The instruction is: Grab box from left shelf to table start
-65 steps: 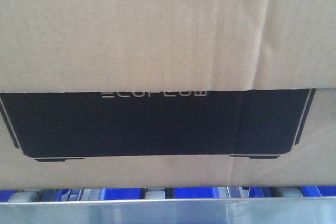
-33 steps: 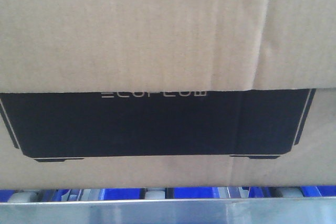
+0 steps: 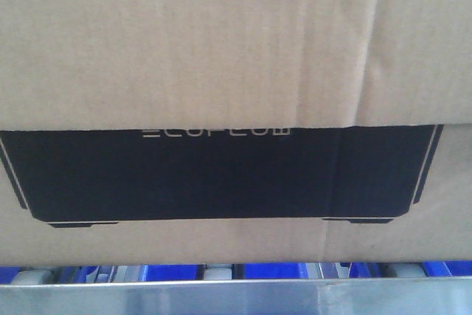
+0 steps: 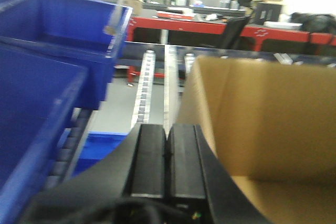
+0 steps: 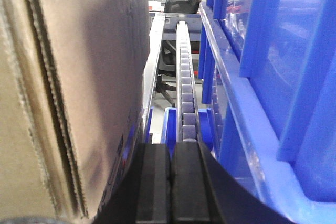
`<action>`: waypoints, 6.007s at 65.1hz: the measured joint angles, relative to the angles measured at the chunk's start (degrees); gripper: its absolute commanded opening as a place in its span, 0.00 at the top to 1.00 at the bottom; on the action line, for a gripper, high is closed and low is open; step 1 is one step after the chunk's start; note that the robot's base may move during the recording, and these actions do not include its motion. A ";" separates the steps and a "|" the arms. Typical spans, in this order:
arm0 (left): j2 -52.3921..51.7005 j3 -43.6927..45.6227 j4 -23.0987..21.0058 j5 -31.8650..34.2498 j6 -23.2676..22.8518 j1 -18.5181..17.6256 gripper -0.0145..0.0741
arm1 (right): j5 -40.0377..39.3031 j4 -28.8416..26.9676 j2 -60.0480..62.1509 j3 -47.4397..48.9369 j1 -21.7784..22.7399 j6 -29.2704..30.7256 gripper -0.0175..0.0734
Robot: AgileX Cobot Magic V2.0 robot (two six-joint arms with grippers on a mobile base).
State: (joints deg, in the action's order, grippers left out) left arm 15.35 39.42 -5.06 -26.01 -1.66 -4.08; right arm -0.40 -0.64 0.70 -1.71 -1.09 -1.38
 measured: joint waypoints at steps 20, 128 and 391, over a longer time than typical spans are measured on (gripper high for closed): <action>8.82 7.90 -0.07 -5.17 0.00 -0.98 0.94 | 0.00 0.00 0.00 0.00 0.00 0.00 0.75; 44.49 29.07 5.78 -31.71 -11.51 -11.21 0.46 | 0.00 0.00 0.00 0.00 0.00 0.00 0.75; 49.18 30.57 11.50 -36.89 -16.47 -16.10 0.95 | 13.20 0.00 0.00 8.21 0.00 0.00 0.75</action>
State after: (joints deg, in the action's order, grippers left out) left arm 64.52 70.00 6.44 -62.90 -18.12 -20.18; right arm 12.80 -0.64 0.70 6.51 -1.09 -1.38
